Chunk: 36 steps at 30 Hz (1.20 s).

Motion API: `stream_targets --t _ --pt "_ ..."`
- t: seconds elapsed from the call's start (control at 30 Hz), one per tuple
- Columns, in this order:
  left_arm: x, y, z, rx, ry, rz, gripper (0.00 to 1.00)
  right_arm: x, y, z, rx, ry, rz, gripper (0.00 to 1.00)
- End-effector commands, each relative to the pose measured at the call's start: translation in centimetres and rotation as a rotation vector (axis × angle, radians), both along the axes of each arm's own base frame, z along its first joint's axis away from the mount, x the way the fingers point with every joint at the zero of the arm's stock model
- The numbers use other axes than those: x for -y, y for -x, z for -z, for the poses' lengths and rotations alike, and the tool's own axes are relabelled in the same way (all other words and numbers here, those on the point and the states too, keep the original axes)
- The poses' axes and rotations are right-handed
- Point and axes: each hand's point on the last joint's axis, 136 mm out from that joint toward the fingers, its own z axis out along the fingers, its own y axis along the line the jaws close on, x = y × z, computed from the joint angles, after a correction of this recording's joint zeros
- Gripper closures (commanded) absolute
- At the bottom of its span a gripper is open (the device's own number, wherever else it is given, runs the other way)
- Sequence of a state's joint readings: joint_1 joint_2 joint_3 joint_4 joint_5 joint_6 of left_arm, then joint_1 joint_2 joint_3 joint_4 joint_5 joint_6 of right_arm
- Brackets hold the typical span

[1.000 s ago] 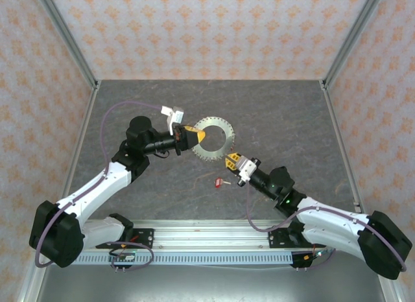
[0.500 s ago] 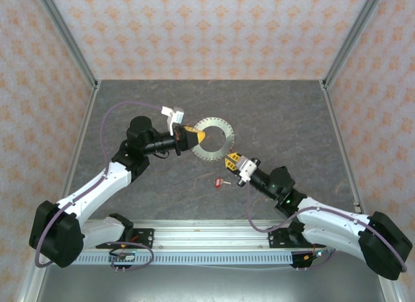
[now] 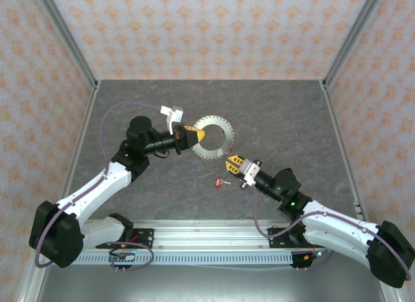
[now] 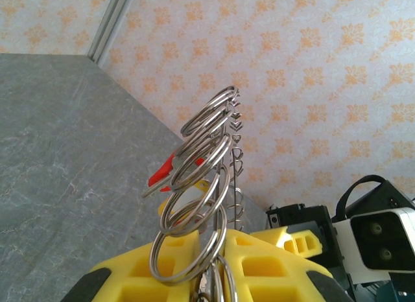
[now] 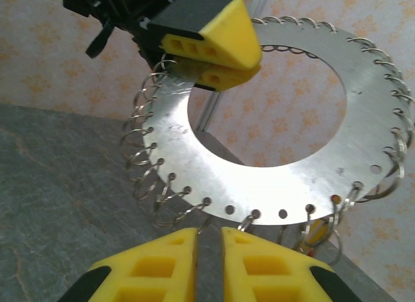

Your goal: Put the keys on the keyring

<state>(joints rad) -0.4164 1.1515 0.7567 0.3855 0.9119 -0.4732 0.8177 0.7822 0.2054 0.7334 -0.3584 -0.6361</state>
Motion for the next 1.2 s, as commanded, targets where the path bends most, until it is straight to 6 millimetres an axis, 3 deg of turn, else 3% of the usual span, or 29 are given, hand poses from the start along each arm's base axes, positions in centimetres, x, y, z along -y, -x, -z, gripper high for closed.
stream_targets --t 0.0,0.23,0.57,1.17 --pt "-0.4 -0.1 -3.1 0.097 0.058 -0.023 1.00 -1.1 1.0 -0.6 -0.010 -0.008 -0.083 0.84" --pt "-0.3 -0.1 -3.0 0.093 0.059 -0.028 1.00 -1.1 -0.3 -1.0 0.014 -0.025 -0.022 0.84" --pt "-0.5 -1.1 -2.8 0.072 0.075 -0.082 1.00 -1.8 -0.7 -1.7 0.027 -0.032 -0.035 0.84" --pt "-1.1 -1.6 -2.3 0.018 0.143 -0.161 1.00 -1.1 -2.9 -2.9 0.065 -0.060 0.091 0.82"
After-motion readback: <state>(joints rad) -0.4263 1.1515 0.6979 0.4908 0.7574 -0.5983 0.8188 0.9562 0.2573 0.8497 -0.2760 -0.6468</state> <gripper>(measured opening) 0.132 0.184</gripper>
